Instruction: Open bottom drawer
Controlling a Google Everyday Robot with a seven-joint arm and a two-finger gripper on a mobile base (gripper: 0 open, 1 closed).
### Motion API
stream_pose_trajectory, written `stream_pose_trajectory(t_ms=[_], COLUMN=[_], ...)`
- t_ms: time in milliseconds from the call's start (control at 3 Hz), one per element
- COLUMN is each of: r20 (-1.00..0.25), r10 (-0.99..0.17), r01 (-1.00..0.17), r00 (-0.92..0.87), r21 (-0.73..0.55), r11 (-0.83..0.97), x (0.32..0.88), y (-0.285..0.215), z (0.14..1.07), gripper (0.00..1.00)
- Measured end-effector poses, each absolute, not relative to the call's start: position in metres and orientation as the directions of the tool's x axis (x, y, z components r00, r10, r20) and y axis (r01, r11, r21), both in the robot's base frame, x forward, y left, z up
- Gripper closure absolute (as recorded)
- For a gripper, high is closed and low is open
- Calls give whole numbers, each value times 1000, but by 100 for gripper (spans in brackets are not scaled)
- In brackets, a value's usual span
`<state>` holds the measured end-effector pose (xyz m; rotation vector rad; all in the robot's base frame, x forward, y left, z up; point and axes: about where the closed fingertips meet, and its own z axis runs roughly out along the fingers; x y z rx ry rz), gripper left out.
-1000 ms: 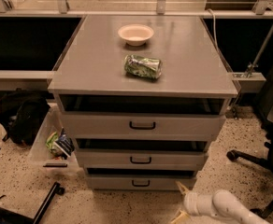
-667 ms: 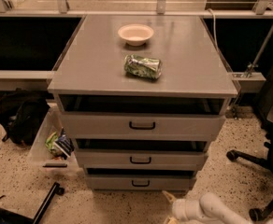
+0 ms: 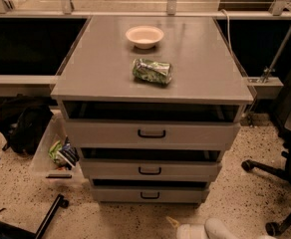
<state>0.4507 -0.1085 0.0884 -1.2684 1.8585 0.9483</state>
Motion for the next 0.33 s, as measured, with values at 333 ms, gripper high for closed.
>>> stream_pose_trajectory(t_ms=[333], r20=[-846], r10=[-448], r01=[-948], r00=[-289], r21=[187], r11=[257], x=[451], y=[-108], z=[88], gripper=[0])
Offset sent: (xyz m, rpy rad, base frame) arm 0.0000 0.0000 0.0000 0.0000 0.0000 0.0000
